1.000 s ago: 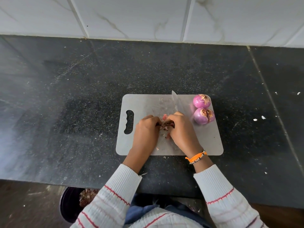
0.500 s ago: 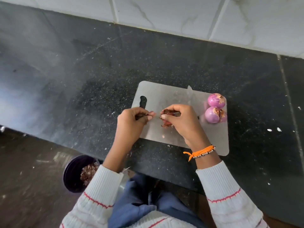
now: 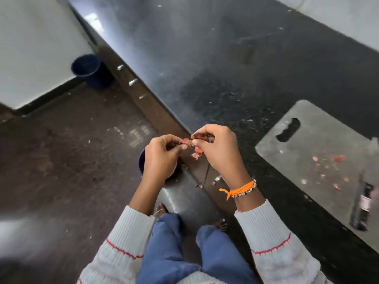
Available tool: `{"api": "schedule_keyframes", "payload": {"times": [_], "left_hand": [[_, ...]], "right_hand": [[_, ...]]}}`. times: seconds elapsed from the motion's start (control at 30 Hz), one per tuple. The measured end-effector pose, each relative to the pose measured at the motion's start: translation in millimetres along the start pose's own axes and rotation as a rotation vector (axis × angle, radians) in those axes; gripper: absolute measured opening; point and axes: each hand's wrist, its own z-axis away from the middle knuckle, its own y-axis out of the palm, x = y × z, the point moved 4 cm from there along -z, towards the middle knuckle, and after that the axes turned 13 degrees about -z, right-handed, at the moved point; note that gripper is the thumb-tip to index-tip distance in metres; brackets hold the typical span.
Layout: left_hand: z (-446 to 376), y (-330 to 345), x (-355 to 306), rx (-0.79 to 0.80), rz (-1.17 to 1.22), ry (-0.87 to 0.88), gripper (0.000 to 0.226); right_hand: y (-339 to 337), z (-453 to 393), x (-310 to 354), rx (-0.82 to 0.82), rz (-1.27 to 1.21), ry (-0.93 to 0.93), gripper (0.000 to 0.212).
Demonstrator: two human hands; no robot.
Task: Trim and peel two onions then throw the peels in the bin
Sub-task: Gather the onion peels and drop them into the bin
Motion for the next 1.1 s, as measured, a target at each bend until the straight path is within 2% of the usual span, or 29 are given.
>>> {"api": "schedule_keyframes", "payload": {"times": [0.23,0.33,0.5,0.6,0.7,0.87,0.97,1.07,1.1], "left_hand": [[-44.7,-42.2,93.2,-0.045,0.052,-0.182,0.018],[-72.6,-50.5,132.8,-0.013,0.064,-0.244,0.016],[-133.4,-35.9,220.0,0.104,0.135,-0.413,0.024],[-164.2,-7.7,286.8,0.185,0.239,-0.562,0.028],[-191.5,31.4,357.4,0.234,0.298,-0.673,0.021],[-236.3,109.8,466.5,0.228,0.366,-0.819,0.024],[-254.8,153.9,512.5,0.203,0.389,-0.862,0.025],[-266.3,189.5,539.6,0.246,0.406,-0.854,0.012],[-267.7,197.7,544.3,0.271,0.394,-0.85,0.015]], "right_hand": [[106.4,-33.1,-31.0,0.085,0.122,0.052,0.012],[148.8,-47.7,-60.0,0.044,0.061,0.157,0.013],[221.1,-79.1,-130.7,0.016,-0.058,0.353,0.013],[263.3,-100.9,-196.3,-0.021,-0.107,0.466,0.016],[300.2,-119.7,-275.4,-0.051,-0.149,0.59,0.017],[346.5,-148.5,-406.4,-0.112,-0.181,0.751,0.025],[359.9,-158.6,-465.4,-0.128,-0.146,0.788,0.013],[370.5,-166.6,-506.2,-0.121,-0.123,0.783,0.013],[372.9,-168.2,-514.8,-0.101,-0.133,0.801,0.018]]}}
